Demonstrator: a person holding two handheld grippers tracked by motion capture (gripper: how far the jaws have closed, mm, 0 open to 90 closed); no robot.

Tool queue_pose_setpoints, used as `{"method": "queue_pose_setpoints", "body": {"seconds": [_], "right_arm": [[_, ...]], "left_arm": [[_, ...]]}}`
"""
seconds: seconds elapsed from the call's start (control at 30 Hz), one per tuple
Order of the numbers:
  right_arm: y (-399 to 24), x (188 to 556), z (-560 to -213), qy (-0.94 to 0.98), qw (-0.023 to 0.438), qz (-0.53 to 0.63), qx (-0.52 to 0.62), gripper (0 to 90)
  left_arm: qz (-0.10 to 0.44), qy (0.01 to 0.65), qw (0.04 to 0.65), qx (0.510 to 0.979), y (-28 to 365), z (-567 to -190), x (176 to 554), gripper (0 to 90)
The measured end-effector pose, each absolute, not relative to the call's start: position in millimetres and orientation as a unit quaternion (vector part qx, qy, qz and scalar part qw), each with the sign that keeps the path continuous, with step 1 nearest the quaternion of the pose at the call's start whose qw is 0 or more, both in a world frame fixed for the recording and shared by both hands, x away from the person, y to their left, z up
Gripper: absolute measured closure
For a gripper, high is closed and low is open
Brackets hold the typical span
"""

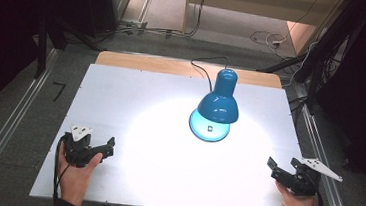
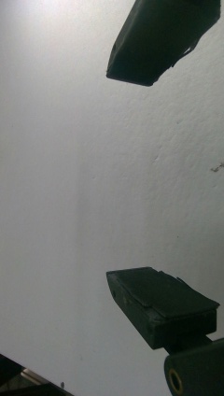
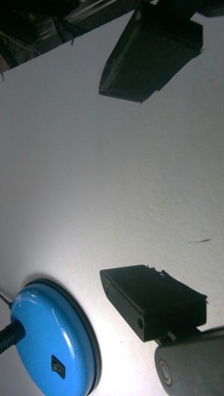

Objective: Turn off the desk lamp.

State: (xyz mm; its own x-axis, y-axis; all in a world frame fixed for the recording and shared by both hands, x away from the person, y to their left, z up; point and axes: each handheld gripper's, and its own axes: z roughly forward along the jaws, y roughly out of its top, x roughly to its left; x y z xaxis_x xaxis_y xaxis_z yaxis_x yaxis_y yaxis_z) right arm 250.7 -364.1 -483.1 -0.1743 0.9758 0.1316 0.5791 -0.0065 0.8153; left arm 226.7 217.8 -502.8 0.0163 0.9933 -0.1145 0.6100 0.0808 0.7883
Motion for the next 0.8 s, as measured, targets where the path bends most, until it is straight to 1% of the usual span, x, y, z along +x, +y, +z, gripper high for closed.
{"method": "queue_pose_setpoints", "body": {"seconds": [0.1, 0.3, 0.5, 0.8], "right_arm": [[-361, 251, -483, 0.661, 0.263, 0.395, 0.582, 9.5], [-356, 255, -485, 0.665, 0.255, 0.394, 0.581, 9.0], [-355, 258, -485, 0.663, 0.251, 0.4, 0.581, 11.6], [-346, 260, -483, 0.668, 0.251, 0.402, 0.573, 11.7]], "left_arm": [[0.27, 0.646, 0.351, 0.621, 217, -504, 227, 5.1], [0.269, 0.645, 0.356, 0.62, 217, -503, 227, 5.1], [0.271, 0.645, 0.356, 0.619, 217, -502, 227, 5.1], [0.268, 0.647, 0.356, 0.619, 217, -502, 227, 5.1]]}}
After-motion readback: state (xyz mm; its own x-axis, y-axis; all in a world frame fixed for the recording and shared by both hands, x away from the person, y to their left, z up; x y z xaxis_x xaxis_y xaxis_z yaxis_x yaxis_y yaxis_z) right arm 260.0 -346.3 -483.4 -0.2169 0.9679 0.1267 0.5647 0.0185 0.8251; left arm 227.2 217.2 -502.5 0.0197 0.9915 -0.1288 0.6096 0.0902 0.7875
